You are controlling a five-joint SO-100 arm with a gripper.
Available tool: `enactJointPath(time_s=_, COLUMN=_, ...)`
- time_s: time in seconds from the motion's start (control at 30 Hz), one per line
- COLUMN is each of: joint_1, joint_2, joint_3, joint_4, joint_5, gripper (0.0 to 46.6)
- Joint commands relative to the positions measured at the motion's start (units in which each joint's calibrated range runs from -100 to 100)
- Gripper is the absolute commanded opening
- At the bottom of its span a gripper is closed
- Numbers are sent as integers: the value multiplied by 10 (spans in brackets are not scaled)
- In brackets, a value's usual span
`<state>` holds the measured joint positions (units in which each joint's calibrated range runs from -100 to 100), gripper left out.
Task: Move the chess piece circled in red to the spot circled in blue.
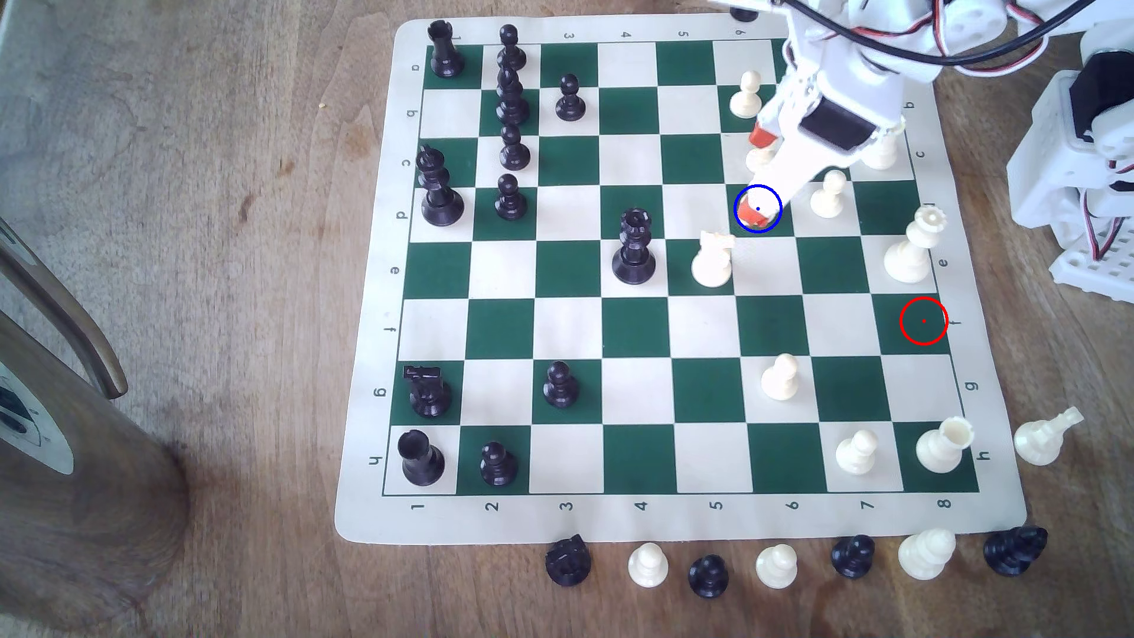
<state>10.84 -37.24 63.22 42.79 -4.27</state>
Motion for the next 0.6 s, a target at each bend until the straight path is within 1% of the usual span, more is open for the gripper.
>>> enactJointPath(time_s=0.0, joint_1=5, joint_2=-62, joint_3=-21, joint_4=-1, joint_5=-4, gripper=340)
enactJointPath(time_s=0.17, joint_1=-2, joint_2=-145, joint_3=18, joint_4=9, joint_5=-7, gripper=347)
enactJointPath(time_s=0.23, joint_1=-20, joint_2=-202, joint_3=52, joint_4=5, joint_5=-9, gripper=356)
enactJointPath(time_s=0.37, joint_1=-57, joint_2=-276, joint_3=69, joint_4=41, joint_5=-22, gripper=381)
enactJointPath(time_s=0.47, joint_1=-67, joint_2=-320, joint_3=80, joint_4=54, joint_5=-23, gripper=383)
enactJointPath(time_s=0.57, joint_1=-80, joint_2=-451, joint_3=146, joint_4=61, joint_5=-32, gripper=393)
